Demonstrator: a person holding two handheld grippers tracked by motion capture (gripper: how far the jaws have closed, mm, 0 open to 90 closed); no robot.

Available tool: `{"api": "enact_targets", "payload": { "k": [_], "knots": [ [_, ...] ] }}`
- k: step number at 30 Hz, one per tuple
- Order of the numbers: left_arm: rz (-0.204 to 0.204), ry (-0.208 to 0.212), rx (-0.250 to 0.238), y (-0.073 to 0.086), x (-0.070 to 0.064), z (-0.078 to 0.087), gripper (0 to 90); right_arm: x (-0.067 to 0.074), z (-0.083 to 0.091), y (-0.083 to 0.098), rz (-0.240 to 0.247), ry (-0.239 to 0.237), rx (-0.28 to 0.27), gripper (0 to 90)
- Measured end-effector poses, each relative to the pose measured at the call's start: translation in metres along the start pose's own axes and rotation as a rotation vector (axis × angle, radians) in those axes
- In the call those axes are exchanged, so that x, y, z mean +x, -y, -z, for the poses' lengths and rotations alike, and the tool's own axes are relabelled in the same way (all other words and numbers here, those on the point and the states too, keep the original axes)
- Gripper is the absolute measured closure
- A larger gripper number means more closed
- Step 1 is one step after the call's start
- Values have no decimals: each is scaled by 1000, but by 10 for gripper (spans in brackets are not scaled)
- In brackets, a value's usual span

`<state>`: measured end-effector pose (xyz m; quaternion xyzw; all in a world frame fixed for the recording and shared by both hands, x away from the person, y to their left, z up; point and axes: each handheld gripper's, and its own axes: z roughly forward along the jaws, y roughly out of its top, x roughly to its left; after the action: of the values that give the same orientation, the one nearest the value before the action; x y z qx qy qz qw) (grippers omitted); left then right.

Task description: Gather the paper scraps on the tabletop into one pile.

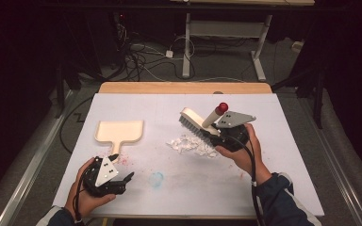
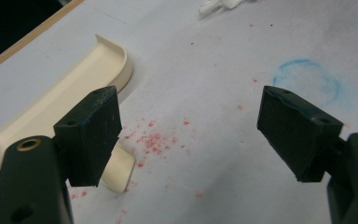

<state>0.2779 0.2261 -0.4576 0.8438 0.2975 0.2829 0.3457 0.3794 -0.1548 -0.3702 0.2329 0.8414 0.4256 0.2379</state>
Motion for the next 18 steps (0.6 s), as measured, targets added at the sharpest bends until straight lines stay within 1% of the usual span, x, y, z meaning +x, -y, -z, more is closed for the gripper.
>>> {"api": "enact_targets", "payload": {
  "k": [3, 6, 7, 9, 10, 11, 14, 15, 16, 17, 18],
  "knots": [
    [-1, 0, -1, 0, 0, 0, 214, 3, 0, -1, -4, -7, 0, 679],
    [-2, 1, 0, 0, 0, 0, 214, 5, -2, -1, -23, -22, 5, 679],
    [-3, 0, 1, 0, 0, 0, 214, 6, -2, -1, -41, -36, 2, 679],
    [-2, 0, 4, 0, 0, 0, 214, 7, -3, -1, -47, -44, 2, 678],
    [-2, -1, 3, 0, 0, 0, 214, 9, -4, 0, -78, -57, 3, 679],
    [0, -1, 0, 0, -1, 1, 214, 9, -4, 0, -78, -57, 3, 679],
    [-7, 2, 3, 0, -1, 0, 214, 13, -12, 2, -123, -73, 24, 679],
    [-7, 3, 5, 0, -1, 0, 214, 15, -16, 2, -138, -86, 32, 679],
    [-4, 4, 6, 0, 0, 0, 214, 15, -16, 2, -138, -86, 32, 679],
    [-2, 6, 7, 1, 0, -1, 214, 16, -20, 3, -149, -97, 40, 679],
    [-2, 8, 8, 1, 0, -1, 214, 20, -28, 4, -176, -109, 54, 679]
  ]
}}
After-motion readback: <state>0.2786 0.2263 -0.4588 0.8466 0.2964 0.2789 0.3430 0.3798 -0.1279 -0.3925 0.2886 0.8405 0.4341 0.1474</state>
